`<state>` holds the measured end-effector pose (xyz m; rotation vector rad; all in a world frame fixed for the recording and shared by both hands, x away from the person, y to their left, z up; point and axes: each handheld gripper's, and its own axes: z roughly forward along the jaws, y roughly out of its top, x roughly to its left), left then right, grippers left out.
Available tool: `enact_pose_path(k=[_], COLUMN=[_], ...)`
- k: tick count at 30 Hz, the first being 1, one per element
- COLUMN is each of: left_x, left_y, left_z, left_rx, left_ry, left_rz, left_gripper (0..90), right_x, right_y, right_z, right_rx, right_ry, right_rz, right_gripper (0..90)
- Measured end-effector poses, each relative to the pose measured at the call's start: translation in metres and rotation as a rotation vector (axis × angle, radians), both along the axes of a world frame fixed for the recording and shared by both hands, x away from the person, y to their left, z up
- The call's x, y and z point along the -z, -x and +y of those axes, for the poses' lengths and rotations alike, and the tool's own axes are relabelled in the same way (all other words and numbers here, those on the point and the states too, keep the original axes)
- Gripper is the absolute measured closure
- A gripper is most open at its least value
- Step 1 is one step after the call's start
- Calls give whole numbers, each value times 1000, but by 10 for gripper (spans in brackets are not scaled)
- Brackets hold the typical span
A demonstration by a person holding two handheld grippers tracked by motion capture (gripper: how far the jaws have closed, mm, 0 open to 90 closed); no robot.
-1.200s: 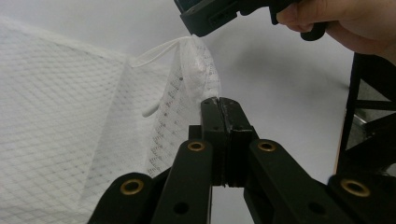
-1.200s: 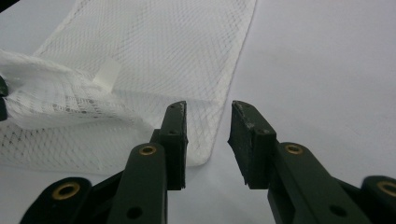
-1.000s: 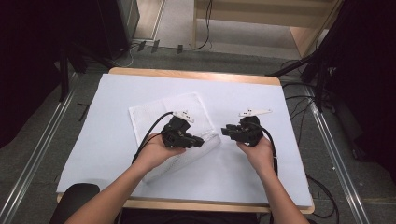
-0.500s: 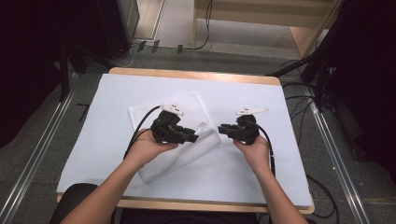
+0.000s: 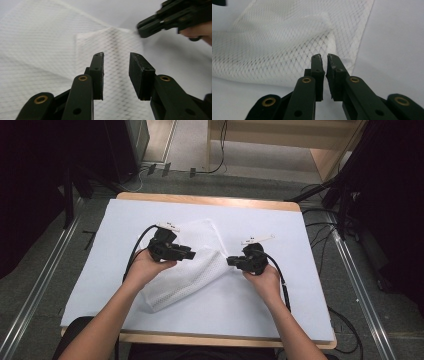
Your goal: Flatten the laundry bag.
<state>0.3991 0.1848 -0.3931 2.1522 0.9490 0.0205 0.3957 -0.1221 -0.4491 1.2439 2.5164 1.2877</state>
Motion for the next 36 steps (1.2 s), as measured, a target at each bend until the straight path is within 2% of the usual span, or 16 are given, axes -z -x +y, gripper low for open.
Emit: enact_pose_path(k=[4,6,7,8,11,14,16,21,24,28,33,35,36], left_x=[4,5,5,8,14,18,22,23,24,26,27,28,29], left_y=[-5,-10,-10,-15,-23,-25,-24,-23,-22,-20,-19,-18,-18], left_z=[8,19,19,28,42,50,59,65,69,73,77,79,80], left_rx=[-21,-42,-42,-73,-105,-128,-149,-157,-171,-183,-194,-199,-205], left_ry=[-6,-1,-1,-5,-29,-21,5,-2,8,7,2,2,2], left_rz=[6,-8,-8,-11,0,10,14,9,7,10,11,16,21], left_gripper=[639,626,626,627,624,614,614,614,611,606,601,598,597], right_x=[-4,-9,-9,-12,-15,-14,-12,-7,1,9,18,18,19], right_y=[-4,-11,-11,-17,-27,-36,-50,-63,-72,-76,-76,-74,-71], right_z=[0,5,5,12,23,31,43,56,67,76,83,84,86], right_rx=[7,2,2,-3,-11,-19,-27,-29,-38,-42,-49,-37,-42], right_ry=[-7,-1,-1,12,24,24,33,49,68,77,116,114,138], right_rz=[-20,-23,-23,-31,-43,-39,-35,-19,-2,1,-15,-29,-61], right_gripper=[838,818,818,800,773,751,734,731,717,689,652,673,745])
